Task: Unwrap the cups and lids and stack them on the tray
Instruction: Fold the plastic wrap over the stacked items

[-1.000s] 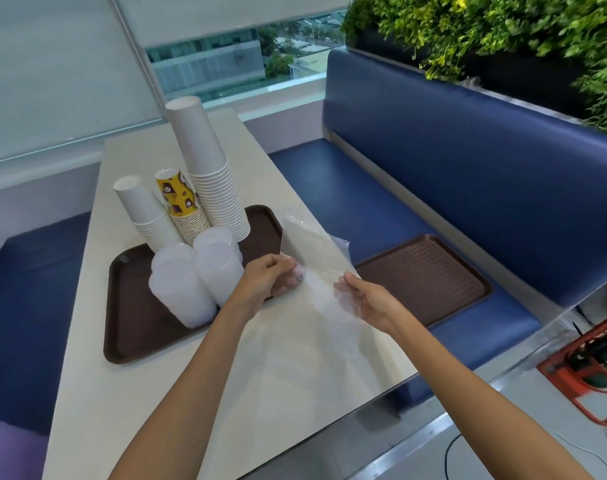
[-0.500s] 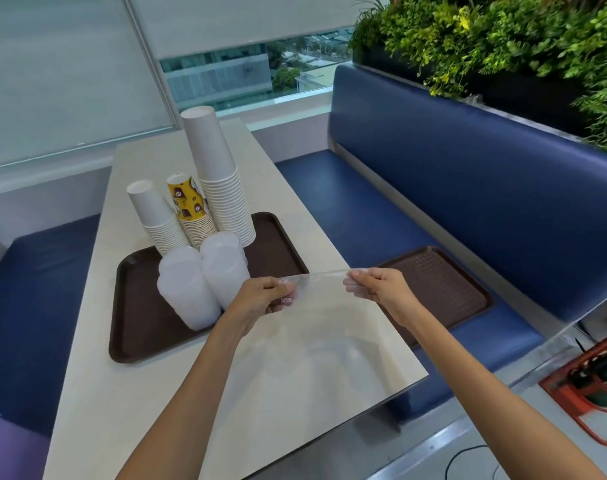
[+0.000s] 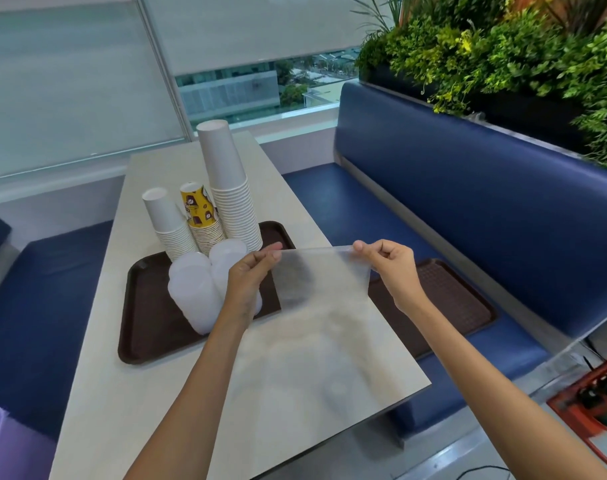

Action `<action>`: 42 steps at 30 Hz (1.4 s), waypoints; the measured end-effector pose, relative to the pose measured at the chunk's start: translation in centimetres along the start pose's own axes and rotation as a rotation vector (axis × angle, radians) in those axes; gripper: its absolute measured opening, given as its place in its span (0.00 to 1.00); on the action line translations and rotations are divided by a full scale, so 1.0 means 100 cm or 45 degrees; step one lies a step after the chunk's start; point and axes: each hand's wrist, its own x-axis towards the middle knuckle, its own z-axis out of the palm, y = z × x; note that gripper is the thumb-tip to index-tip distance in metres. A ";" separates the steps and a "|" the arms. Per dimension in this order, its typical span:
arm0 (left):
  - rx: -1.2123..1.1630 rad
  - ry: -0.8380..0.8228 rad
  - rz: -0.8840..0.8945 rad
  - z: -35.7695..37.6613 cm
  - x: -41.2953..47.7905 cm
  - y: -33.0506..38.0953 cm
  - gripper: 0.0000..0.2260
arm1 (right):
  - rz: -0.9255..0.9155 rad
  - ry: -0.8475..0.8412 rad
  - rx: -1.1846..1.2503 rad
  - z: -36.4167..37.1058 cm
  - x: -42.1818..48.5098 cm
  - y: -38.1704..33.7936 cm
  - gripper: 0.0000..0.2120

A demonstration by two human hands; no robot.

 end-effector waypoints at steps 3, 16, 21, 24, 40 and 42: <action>-0.035 0.068 0.033 0.002 0.003 0.009 0.06 | 0.056 -0.018 0.135 0.005 -0.001 -0.009 0.10; -0.005 0.346 0.046 0.006 0.006 -0.010 0.05 | 0.716 -0.349 0.431 0.017 -0.012 0.022 0.29; 0.081 0.311 -0.180 -0.001 -0.002 -0.020 0.12 | 0.720 -0.362 0.325 0.018 -0.014 0.034 0.14; 0.064 0.022 -0.417 -0.009 -0.012 -0.022 0.09 | 0.702 -0.354 0.307 0.016 -0.011 0.036 0.09; 0.133 -0.016 -0.359 -0.040 -0.028 -0.027 0.07 | 0.741 -0.584 0.151 0.014 -0.007 0.043 0.09; 0.098 -0.021 -0.353 -0.043 -0.029 -0.024 0.09 | 0.704 -0.564 0.146 0.014 -0.005 0.041 0.09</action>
